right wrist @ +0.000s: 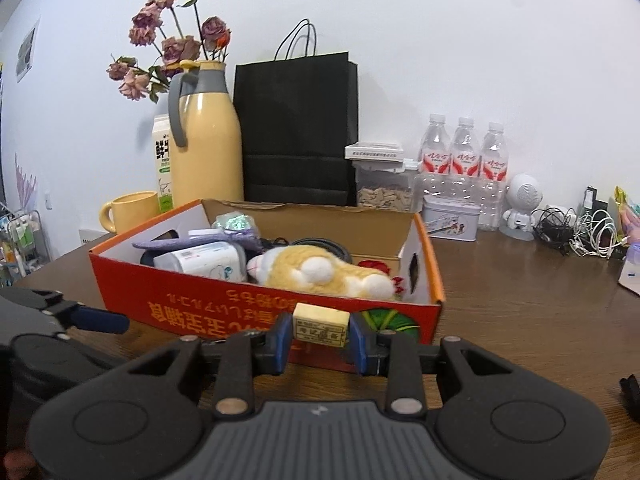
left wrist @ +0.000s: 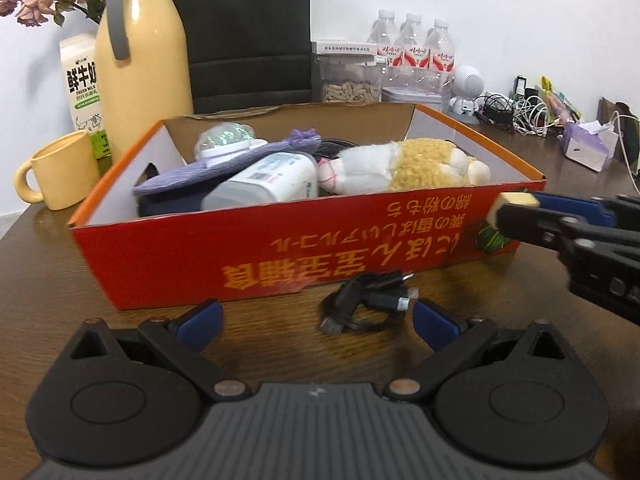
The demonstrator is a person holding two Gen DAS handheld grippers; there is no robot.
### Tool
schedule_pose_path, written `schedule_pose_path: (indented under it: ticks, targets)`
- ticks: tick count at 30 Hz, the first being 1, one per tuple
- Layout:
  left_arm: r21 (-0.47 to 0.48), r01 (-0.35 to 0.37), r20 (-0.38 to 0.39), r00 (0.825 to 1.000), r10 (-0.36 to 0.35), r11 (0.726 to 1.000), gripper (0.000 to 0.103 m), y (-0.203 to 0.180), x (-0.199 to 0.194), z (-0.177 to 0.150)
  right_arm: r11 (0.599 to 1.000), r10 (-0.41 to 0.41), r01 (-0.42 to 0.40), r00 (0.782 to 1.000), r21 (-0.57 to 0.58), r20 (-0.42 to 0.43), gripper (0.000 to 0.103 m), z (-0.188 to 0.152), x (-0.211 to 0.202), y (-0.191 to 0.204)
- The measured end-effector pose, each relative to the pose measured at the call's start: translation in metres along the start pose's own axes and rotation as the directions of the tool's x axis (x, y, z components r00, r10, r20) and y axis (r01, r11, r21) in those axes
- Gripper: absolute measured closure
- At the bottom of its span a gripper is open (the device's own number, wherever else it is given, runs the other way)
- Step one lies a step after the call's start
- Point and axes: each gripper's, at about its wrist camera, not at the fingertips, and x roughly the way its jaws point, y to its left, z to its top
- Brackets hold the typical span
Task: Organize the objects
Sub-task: 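Grasp the black cable bundle with the left gripper while the right gripper holds the block, then carry the cable bundle and block into the box and open both grippers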
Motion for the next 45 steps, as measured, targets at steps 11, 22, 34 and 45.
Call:
schedule_pose_path:
  ticks: [11,22,34,45]
  targets:
    - [-0.002,-0.049,-0.041,0.998,0.049,0.999,0.000,-0.025,0.023,0.008,1.000,-0.004,0.004,1.000,0.000,0.016,0.074,-0.003,-0.006,-0.020]
    - [-0.037,-0.059,-0.049,0.997,0.057,0.998,0.008,-0.026,0.025,0.010,1.000,0.013,-0.012,0.999,-0.017,0.032,0.074,-0.003,-0.011,-0.015]
    - [-0.059,-0.054,-0.017,0.998,0.053,0.997,0.046,-0.025,0.008,0.004,1.000,0.015,-0.014,0.999,-0.023,0.037,0.074,-0.004,-0.012,-0.013]
    - [-0.087,-0.044,0.043,0.998,0.048,0.995,0.047,-0.020,-0.014,-0.001,0.999,0.021,-0.019,0.999,-0.028,0.048,0.074,-0.005,-0.014,-0.011]
